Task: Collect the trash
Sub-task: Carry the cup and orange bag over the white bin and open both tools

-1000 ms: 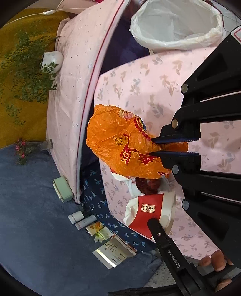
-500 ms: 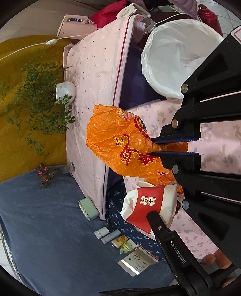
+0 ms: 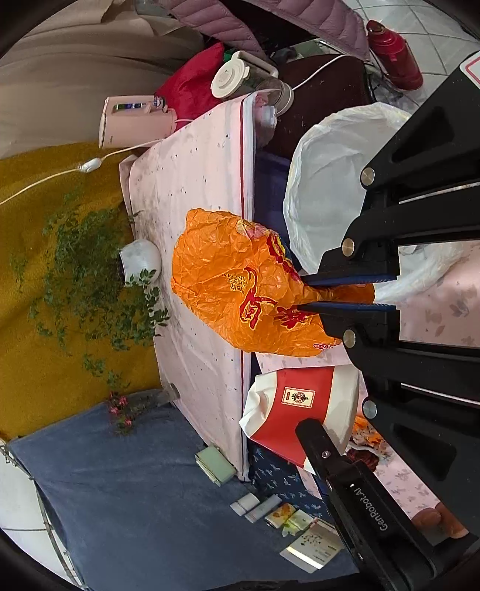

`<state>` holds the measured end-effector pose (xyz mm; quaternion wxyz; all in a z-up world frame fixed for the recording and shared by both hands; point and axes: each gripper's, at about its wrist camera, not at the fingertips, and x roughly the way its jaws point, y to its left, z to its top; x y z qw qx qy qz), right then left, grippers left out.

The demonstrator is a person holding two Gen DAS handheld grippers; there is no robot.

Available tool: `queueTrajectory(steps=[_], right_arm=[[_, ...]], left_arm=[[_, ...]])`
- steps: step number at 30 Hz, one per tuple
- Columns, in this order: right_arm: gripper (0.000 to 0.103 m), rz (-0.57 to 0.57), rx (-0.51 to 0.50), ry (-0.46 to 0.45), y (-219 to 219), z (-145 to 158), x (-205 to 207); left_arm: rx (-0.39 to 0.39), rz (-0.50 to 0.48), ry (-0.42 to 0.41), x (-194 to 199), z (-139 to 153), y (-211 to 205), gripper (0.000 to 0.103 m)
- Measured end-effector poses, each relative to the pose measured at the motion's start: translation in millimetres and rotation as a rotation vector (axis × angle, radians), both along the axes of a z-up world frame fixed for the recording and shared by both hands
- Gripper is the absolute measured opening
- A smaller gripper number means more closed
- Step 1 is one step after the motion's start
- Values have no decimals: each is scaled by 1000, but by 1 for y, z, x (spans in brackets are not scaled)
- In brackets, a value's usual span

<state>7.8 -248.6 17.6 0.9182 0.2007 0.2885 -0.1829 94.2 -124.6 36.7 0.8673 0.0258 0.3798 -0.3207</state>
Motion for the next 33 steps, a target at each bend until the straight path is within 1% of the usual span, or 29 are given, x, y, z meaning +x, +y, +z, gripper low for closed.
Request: queueTrajectory(steps=[7, 14, 16, 17, 18, 20, 25, 27, 29, 33], right_arm=[[8, -66, 5, 12, -32, -9, -23], [9, -128, 21, 31, -60, -22, -40], [9, -137, 25, 38, -65, -25, -42], [10, -141, 27, 43, -67, -27, -43], [10, -143, 28, 46, -68, -28, -44], [14, -145, 32, 50, -70, -30, -44], [16, -137, 27, 58, -68, -33, -40], [20, -132, 22, 62, -65, -33, -38], [29, -130, 19, 56, -64, -32, -37], [36, -125, 11, 48, -58, -30, -35]], left_arm=[[5, -91, 16, -16, -5, -46, 26], [4, -163, 42, -28, -14, -78, 31], [13, -163, 48, -28, -16, -82, 39], [18, -155, 46, -28, -16, -83, 46], [20, -146, 41, -29, -17, -84, 48], [30, -138, 37, -28, -17, -84, 48], [43, -111, 33, -22, -19, -79, 49], [43, -97, 30, -20, -19, -75, 51], [44, -84, 26, -18, -18, -71, 54], [41, -69, 24, -15, -18, -64, 54]])
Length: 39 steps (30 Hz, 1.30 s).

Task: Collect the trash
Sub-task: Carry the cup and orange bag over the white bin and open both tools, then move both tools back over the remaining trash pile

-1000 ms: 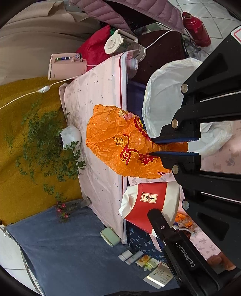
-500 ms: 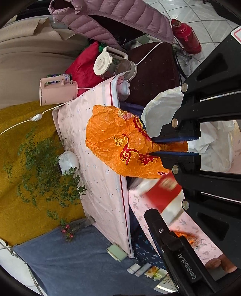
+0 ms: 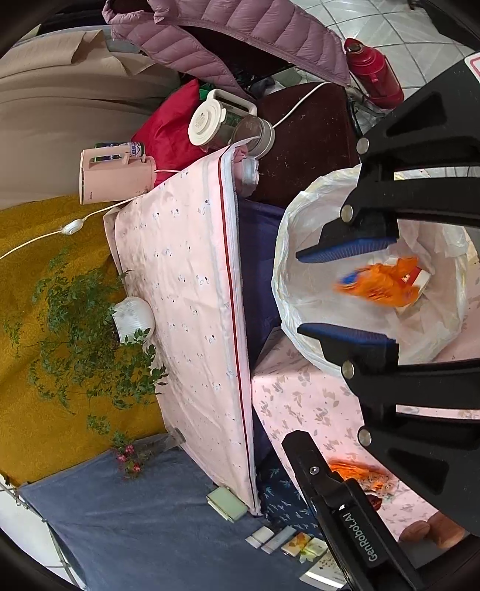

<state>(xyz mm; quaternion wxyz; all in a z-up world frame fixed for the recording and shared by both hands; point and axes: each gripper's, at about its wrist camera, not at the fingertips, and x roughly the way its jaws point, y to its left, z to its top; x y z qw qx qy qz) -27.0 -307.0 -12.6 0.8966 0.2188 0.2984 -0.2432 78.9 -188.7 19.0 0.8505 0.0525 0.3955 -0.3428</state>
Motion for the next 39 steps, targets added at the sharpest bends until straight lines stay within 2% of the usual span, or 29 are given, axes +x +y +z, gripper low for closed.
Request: queueTrajectory(steps=[15, 19, 23, 28, 31, 39], right_arm=[[39, 32, -28, 9, 18, 6, 8], [45, 40, -37, 9, 24, 7, 11], [46, 57, -48, 19, 33, 7, 16], [48, 79, -71, 34, 47, 8, 23], [52, 94, -83, 40, 57, 8, 29], [52, 164, -96, 65, 92, 4, 53]], left_arm=[[-12, 50, 1, 7, 1, 23, 54], [-18, 63, -1, 8, 2, 32, 54], [-22, 83, 3, 12, 2, 42, 54], [-27, 120, 10, 20, 0, 61, 55], [-28, 153, 11, 26, -3, 76, 60], [-31, 267, 53, 49, -21, 131, 63]])
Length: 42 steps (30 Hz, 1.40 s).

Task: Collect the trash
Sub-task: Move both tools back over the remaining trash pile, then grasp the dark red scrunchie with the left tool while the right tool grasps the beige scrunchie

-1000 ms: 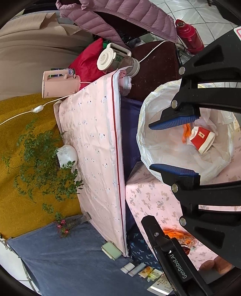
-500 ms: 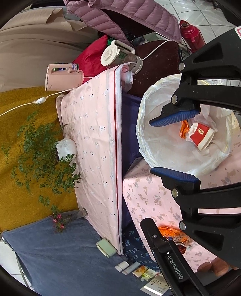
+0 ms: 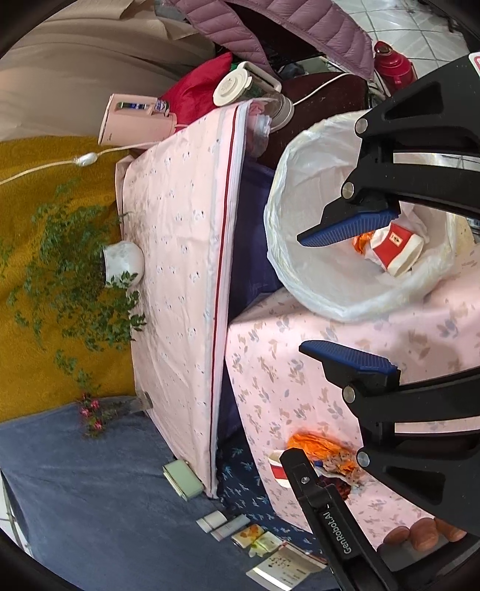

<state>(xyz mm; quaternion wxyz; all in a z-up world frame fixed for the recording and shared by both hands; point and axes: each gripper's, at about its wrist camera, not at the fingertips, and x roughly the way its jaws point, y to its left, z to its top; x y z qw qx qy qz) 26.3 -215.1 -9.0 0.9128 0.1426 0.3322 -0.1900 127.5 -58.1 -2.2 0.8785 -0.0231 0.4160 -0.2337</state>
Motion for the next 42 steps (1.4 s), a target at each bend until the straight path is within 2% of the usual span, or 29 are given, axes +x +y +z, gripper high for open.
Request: queueTrajectory(steps=[10, 13, 20, 27, 34, 37, 40, 42], right_arm=[[52, 129, -13, 49, 64, -15, 38], [52, 172, -14, 71, 85, -24, 50], [52, 258, -6, 129, 129, -49, 79], [52, 326, 3, 181, 165, -76, 109], [50, 356, 16, 227, 182, -97, 137], [48, 358, 21, 239, 184, -103, 147], [37, 368, 35, 256, 185, -110, 155], [32, 370, 46, 268, 185, -115, 159]], left_arm=[[11, 158, 52, 29, -27, 83, 65], [33, 208, 63, 37, -37, 108, 69], [64, 297, 117, 56, -63, 161, 69], [60, 328, 178, 74, -85, 181, 69], [47, 323, 217, 98, -98, 180, 69], [43, 307, 237, 107, -105, 176, 64], [35, 284, 262, 114, -112, 171, 52], [29, 271, 277, 117, -116, 168, 40]])
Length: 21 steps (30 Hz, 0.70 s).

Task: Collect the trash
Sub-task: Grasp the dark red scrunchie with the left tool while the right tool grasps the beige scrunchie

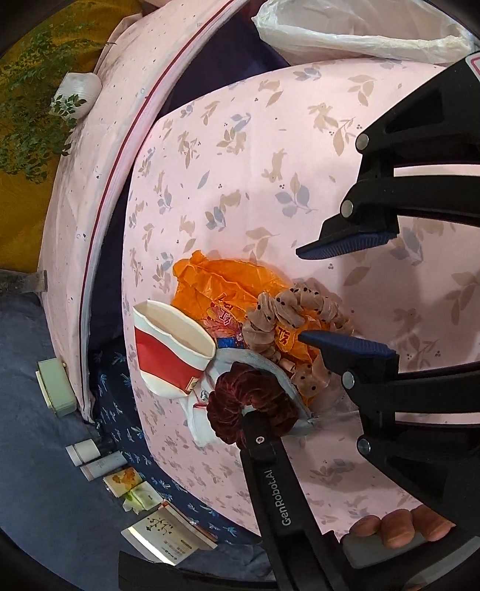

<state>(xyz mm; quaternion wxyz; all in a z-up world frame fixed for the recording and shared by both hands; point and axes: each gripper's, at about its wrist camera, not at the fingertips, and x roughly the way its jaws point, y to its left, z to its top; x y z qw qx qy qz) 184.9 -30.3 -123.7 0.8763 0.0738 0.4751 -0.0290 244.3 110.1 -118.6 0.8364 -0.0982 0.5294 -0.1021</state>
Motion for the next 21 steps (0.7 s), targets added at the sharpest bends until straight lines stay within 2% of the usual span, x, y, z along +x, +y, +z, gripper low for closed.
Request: queueTrajectory(steps=[2, 3, 6, 13, 21], right_arm=[[21, 4, 15, 13, -1, -5, 2], [18, 7, 22, 21, -1, -8, 3], [11, 9, 34, 24, -2, -11, 2], [7, 3, 41, -26, -9, 6, -9], [7, -37, 41, -129, -31, 51, -30]], left_arm=[[-2, -10, 3, 1, -2, -2, 33], [3, -13, -2, 0, -2, -3, 29], [6, -17, -11, -2, 0, -4, 24], [0, -27, -42, -13, 16, -7, 20], [-20, -67, -126, -33, 59, -26, 20]])
